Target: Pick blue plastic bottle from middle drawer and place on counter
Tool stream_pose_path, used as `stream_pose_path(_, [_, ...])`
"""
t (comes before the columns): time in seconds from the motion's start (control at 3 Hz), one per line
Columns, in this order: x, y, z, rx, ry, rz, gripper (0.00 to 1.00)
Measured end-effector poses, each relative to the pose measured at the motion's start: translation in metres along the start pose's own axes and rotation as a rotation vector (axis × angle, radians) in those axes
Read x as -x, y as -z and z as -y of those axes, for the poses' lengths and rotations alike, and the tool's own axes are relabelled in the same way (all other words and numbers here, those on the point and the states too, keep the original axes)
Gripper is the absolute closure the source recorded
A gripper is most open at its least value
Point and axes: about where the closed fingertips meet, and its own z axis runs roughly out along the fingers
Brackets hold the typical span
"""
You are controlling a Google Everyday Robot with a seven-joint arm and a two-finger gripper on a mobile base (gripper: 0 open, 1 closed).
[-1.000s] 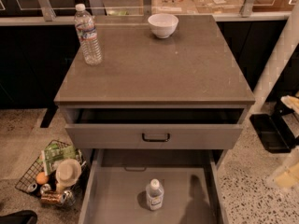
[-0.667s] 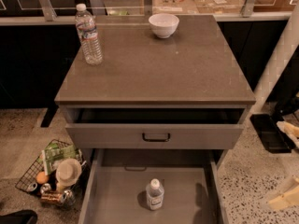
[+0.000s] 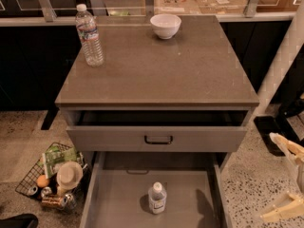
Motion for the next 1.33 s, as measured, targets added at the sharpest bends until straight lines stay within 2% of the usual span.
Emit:
stream_pose_path(0.33, [-0.015,-0.023,0.002,0.005,-0.008,0.052,0.00])
stream_pose_path(0.67, [-0.050,-0.060,-0.005,0.012,-0.019,0.090,0.00])
stream_pose_path(1.0, [-0.094,-0.103,-0.019,0.036,-0.021,0.111,0.00])
stream_pose_path(1.33, [-0.127,-0.146,-0.034,0.072,-0.029,0.144,0.00])
